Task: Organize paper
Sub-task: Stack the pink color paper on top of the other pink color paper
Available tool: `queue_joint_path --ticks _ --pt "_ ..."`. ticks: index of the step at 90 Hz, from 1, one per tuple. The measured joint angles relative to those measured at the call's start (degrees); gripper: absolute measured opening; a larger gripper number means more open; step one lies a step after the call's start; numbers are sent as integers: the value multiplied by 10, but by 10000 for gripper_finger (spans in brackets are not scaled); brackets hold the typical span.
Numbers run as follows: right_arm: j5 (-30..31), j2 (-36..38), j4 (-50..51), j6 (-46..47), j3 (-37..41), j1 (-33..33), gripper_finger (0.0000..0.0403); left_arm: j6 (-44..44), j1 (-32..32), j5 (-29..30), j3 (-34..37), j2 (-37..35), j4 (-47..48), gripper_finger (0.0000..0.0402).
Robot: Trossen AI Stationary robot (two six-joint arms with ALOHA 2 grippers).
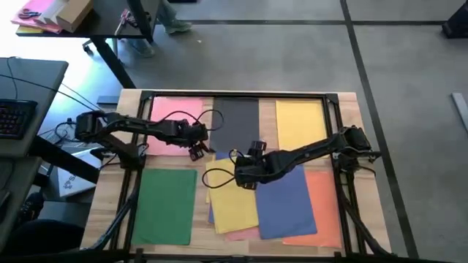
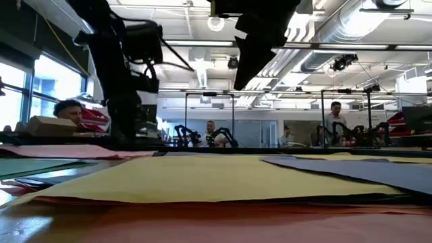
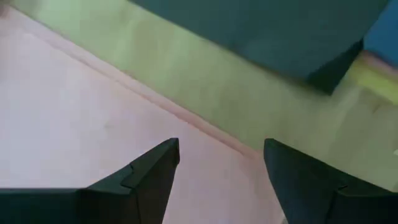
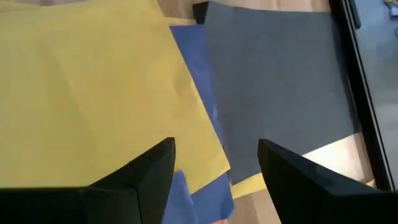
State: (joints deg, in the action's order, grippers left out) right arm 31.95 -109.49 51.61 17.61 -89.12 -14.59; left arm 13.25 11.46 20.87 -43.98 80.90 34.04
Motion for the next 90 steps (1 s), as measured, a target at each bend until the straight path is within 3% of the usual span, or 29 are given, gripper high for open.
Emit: queue_joint_path --ticks 8,15,26,41,62,90 --pt "0 0 -3 4 0 4 216 0 26 32 0 -14 16 226" --pt "0 0 -16 4 0 7 216 10 60 23 1 -9 11 220" --pt "2 0 -47 4 0 7 216 -12 98 -25 1 15 -97 208" --pt "3 0 -96 -11 0 7 216 -6 148 -12 0 66 -209 197" --pt "-7 -1 -119 -25 0 7 216 16 195 2 -4 151 -219 193" --pt "-11 -1 -112 -5 0 7 216 17 205 68 -5 133 -215 193"
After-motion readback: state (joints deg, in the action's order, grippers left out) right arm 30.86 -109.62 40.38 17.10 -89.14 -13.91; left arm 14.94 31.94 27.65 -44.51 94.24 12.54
